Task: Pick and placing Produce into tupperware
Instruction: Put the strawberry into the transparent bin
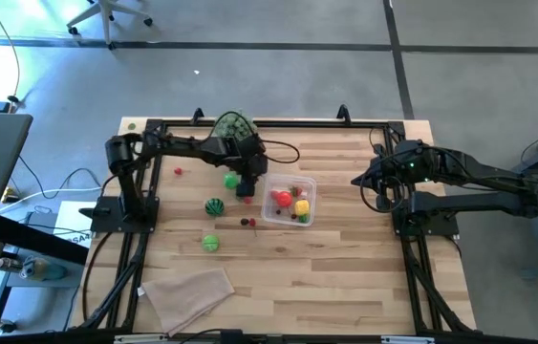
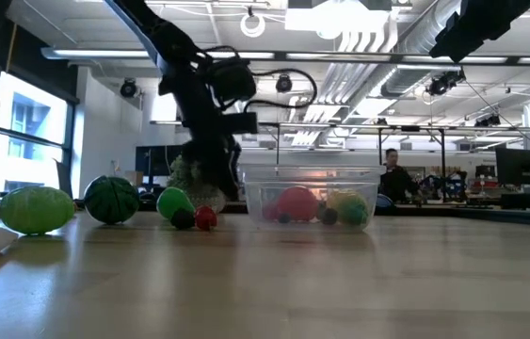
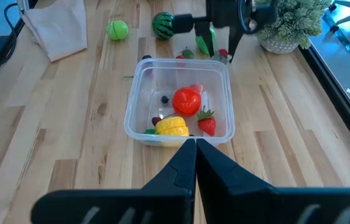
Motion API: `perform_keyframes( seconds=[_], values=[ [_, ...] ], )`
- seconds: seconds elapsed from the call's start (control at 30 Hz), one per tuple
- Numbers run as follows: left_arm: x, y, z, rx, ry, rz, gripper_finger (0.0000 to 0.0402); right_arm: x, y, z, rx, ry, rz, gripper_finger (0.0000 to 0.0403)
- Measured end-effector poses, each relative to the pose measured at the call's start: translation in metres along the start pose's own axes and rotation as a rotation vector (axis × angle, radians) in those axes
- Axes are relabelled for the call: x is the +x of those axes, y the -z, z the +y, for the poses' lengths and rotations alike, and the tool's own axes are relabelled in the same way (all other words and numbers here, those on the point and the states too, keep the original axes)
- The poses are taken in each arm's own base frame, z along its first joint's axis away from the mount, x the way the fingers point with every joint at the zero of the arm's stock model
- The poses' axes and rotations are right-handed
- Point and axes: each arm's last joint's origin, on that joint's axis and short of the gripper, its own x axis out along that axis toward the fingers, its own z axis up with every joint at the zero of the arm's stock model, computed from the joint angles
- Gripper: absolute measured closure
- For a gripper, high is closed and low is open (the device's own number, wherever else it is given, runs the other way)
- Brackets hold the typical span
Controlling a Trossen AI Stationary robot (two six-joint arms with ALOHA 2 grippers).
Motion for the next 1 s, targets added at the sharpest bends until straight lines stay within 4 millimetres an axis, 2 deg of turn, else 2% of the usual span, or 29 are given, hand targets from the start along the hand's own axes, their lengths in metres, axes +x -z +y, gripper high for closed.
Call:
perform_keyframes(
  seconds=[0.27, 0.43, 0.53, 0.67, 0.8, 1.0],
  values=[
    [-0.042, -0.007, 0.0, -0.043, -0.027, -0.081, 0.0257, 0.0, 0.0, 0.0, 0.0, 0.0, 0.0, 0.0401],
    [-0.072, -0.019, -0.008, -0.047, 0.052, -0.246, 0.0257, 0.0, 0.0, 0.0, 0.0, 0.0, 0.0, 0.0401],
    [-0.085, -0.033, -0.021, 0.005, 0.144, -0.383, 0.0257, 0.0, 0.0, 0.0, 0.0, 0.0, 0.0, 0.0401],
    [-0.087, -0.047, -0.047, 0.09, 0.188, -0.452, 0.0257, 0.0, 0.0, 0.0, 0.0, 0.0, 0.0, 0.0401],
    [-0.075, -0.054, -0.067, 0.149, 0.15, -0.425, 0.0257, 0.0, 0.0, 0.0, 0.0, 0.001, 0.0, 0.0401],
    [-0.055, -0.055, -0.07, 0.136, 0.145, -0.395, 0.0257, 0.0, 0.0, 0.0, 0.0, 0.0, 0.0, 0.0401]
  ],
)
